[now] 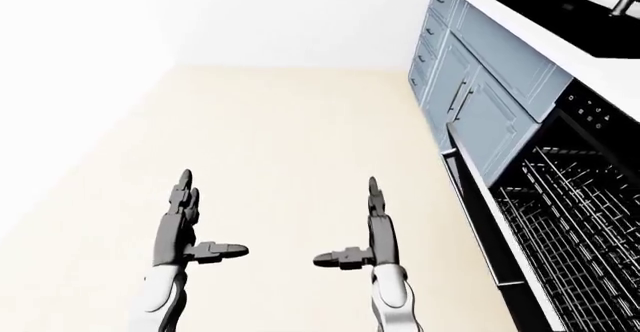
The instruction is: Close the dishwasher door
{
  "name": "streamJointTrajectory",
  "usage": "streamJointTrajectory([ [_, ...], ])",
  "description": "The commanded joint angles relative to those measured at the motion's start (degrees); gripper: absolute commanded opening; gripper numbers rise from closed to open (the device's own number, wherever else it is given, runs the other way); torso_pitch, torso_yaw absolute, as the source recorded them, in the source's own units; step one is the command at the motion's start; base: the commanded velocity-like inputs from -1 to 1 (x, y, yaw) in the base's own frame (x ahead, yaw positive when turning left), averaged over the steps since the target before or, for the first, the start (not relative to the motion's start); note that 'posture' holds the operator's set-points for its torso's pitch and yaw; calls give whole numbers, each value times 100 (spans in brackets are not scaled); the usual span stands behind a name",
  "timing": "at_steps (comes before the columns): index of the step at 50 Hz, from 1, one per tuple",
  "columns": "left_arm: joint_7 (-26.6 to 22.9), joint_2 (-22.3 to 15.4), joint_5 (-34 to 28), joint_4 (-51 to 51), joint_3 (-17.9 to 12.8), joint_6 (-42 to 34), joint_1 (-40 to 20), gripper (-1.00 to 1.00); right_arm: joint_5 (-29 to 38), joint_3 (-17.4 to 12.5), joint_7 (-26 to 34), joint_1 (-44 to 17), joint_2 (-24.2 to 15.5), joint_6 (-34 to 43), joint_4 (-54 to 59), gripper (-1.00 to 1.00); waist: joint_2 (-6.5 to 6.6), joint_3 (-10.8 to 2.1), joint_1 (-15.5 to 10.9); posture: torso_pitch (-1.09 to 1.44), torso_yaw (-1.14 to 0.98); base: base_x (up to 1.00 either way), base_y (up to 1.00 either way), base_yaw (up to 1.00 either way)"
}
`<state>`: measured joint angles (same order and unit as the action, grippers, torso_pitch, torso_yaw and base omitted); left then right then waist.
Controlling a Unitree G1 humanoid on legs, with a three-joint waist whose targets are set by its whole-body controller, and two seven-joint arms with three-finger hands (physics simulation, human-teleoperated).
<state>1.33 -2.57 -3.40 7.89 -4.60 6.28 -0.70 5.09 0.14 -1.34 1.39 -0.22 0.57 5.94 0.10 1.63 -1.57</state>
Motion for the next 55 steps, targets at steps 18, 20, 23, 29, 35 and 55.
streamJointTrajectory([
  [18,-16,7,23,-283,26,133,-87,100,1,-37,4,-48,-34,-155,-220,100,-13,-79,153,0,0,0,-11,0],
  [20,-17,4,33,-315,16,109,-85,100,3,-32,-1,-74,-29,-185,-168,100,131,-79,144,0,0,0,-13,0],
  [23,-27,13,32,-346,27,116,-56,100,-3,-17,7,-4,-22,-146,-275,100,461,-84,143,0,0,0,-13,0],
  [29,-30,15,36,-381,24,99,-45,100,-10,-7,2,-69,-11,-170,-191,100,401,-123,74,0,0,0,-15,0],
  [35,-41,15,54,-403,14,97,-31,100,0,6,0,-6,-11,-151,-276,100,227,-93,37,0,0,0,-26,0],
  [55,-45,35,24,-448,57,78,-5,100,36,23,18,-55,-16,37,-454,100,25,-45,84,0,0,0,-27,0],
])
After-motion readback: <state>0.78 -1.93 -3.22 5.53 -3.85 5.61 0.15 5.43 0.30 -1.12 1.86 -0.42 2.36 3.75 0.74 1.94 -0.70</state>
